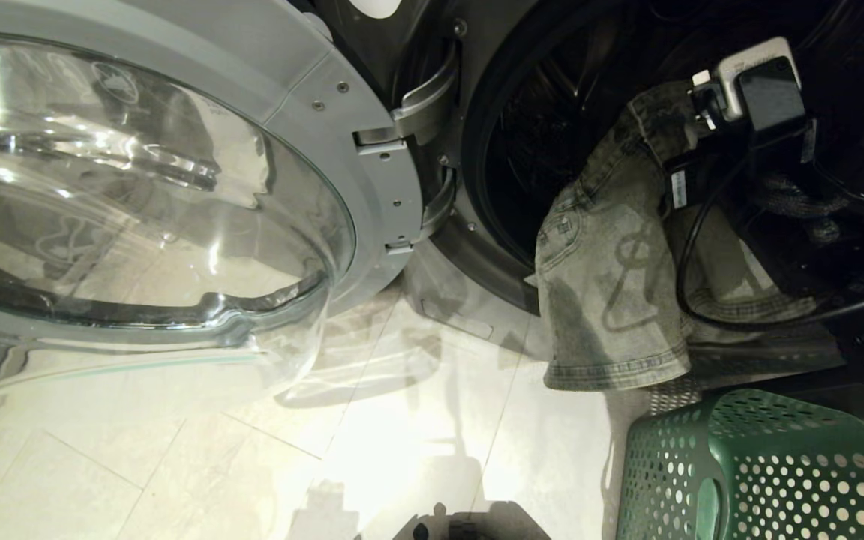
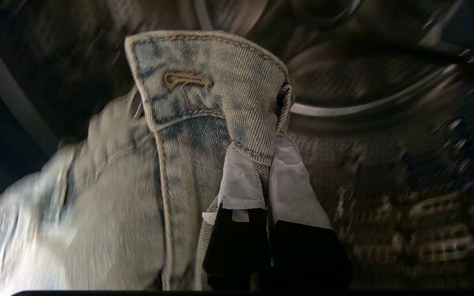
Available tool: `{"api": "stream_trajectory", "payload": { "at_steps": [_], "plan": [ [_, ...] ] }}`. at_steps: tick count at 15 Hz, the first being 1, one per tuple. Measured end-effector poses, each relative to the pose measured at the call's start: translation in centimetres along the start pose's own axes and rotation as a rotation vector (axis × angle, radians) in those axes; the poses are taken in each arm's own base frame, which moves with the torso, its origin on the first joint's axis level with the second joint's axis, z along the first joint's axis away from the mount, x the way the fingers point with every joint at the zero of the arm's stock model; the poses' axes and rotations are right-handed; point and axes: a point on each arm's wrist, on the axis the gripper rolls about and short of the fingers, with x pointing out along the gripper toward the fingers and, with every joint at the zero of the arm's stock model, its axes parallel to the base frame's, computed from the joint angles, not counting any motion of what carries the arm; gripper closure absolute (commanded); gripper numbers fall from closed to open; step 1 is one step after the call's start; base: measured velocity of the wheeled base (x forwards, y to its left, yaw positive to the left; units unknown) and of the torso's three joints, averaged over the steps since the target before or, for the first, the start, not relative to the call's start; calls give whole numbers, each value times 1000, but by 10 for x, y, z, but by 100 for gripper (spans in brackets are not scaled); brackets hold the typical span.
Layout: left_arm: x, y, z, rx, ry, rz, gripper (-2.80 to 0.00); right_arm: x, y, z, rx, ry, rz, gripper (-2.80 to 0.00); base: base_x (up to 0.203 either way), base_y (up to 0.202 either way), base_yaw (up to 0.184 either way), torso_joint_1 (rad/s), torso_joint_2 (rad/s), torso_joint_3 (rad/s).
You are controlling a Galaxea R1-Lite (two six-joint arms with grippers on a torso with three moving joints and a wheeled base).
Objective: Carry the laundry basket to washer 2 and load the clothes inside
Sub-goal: Place the clothes into the washing machine
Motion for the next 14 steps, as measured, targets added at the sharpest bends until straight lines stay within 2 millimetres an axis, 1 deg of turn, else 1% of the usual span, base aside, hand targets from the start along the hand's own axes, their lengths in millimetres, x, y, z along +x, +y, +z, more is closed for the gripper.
{"api": "stream_trajectory", "payload": {
  "at_steps": [3,4,10,14],
  "plan": [
    [0,0,0,0,0,0,0,25,-3,12,31,-62,-67,0,0,0,0,0,0,0],
    [0,0,0,0,0,0,0,30,-2,12,34,-68,-78,0,0,0,0,0,0,0],
    [0,0,0,0,0,0,0,41,9,-2,39,-80,-96,0,0,0,0,0,0,0],
    [0,0,0,0,0,0,0,62,19,-7,44,-98,-118,0,0,0,0,0,0,0]
  ]
}}
